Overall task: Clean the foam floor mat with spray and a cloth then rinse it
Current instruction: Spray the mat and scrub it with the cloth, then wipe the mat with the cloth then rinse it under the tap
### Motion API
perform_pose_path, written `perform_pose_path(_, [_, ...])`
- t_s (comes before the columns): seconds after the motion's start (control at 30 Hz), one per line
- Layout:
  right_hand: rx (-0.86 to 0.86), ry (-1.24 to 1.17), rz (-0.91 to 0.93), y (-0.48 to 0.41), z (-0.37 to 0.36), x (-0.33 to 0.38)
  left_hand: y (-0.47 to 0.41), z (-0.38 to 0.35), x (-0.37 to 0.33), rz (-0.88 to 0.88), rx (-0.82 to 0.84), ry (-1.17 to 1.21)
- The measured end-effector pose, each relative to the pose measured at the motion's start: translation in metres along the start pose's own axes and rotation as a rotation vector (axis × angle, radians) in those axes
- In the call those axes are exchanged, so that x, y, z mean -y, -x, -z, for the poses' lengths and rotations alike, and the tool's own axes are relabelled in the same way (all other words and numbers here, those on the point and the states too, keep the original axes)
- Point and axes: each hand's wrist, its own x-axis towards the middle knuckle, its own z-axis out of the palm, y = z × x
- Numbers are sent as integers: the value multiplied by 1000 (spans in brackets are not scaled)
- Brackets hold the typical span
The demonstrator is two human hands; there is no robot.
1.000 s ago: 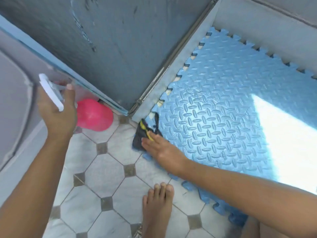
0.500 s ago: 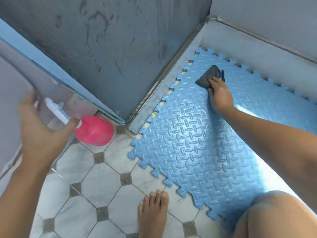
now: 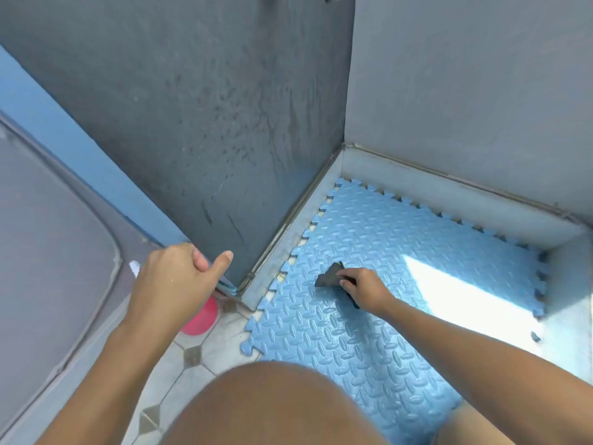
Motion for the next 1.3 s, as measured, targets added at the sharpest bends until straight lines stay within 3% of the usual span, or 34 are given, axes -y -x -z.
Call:
perform_pose_path(0.1, [-45, -122, -1, 1, 47, 31, 1, 25, -39, -219, 15, -39])
perform_pose_path(0.2, [-149, -145, 28, 0, 108, 63, -14, 45, -115, -485, -73, 106])
perform_pose_path(0.4, [-441, -186, 112, 11, 246, 123, -101, 110, -252, -797, -501, 238])
perform_pose_path(0.5, [-519, -173, 151, 17, 297, 147, -136, 143, -300, -710, -428, -27])
perform_pose_path(0.63, [-573, -183, 170, 16, 338, 167, -163, 160, -335, -388, -12, -401])
perform_pose_path(0.7, [-572, -193, 157, 14, 345, 173, -174, 155, -335, -325, 88, -465])
perform_pose_path(0.93, [-533, -248, 121, 3, 336, 179, -208, 148, -320, -432, 82, -430])
perform_pose_path(1.3, [-521, -372, 66, -8, 336, 179, -204, 144, -319, -517, 276, -192])
